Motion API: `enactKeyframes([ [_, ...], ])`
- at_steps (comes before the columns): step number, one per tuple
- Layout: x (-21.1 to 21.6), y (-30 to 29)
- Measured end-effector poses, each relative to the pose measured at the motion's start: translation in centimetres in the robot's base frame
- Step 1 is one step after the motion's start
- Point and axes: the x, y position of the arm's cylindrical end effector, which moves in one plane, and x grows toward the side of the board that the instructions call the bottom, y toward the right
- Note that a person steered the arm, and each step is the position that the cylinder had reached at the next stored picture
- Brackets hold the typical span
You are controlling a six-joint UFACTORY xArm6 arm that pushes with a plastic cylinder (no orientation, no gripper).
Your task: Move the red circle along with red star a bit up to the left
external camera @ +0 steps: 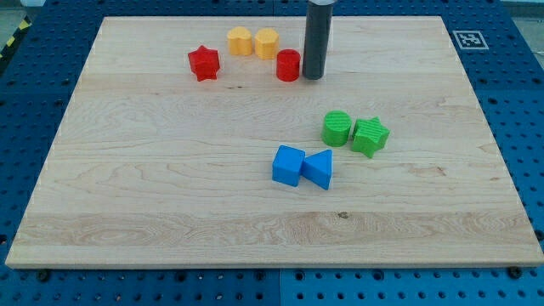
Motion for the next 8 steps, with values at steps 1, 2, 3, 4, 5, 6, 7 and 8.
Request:
enactKeyframes([
  [1,-1.3,0.5],
  [2,-1.2,0.5],
  [3,-1.0,-0.4],
  [4,-1.0,-2.1],
  [5,-1.0,-2.1],
  [6,-1.5,-2.1],
  [7,-1.8,-2.1],
  [8,-1.8,-2.3],
])
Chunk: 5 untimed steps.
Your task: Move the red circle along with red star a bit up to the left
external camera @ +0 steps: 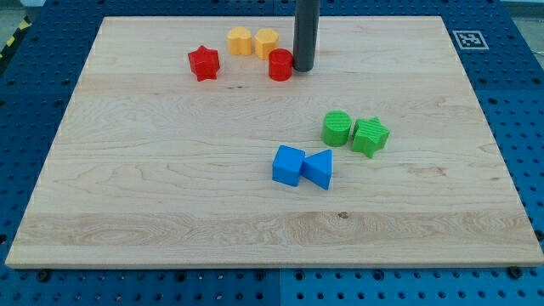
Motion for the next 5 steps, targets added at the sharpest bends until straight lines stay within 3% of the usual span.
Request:
enactKeyframes([
  [5,0.0,-9.7],
])
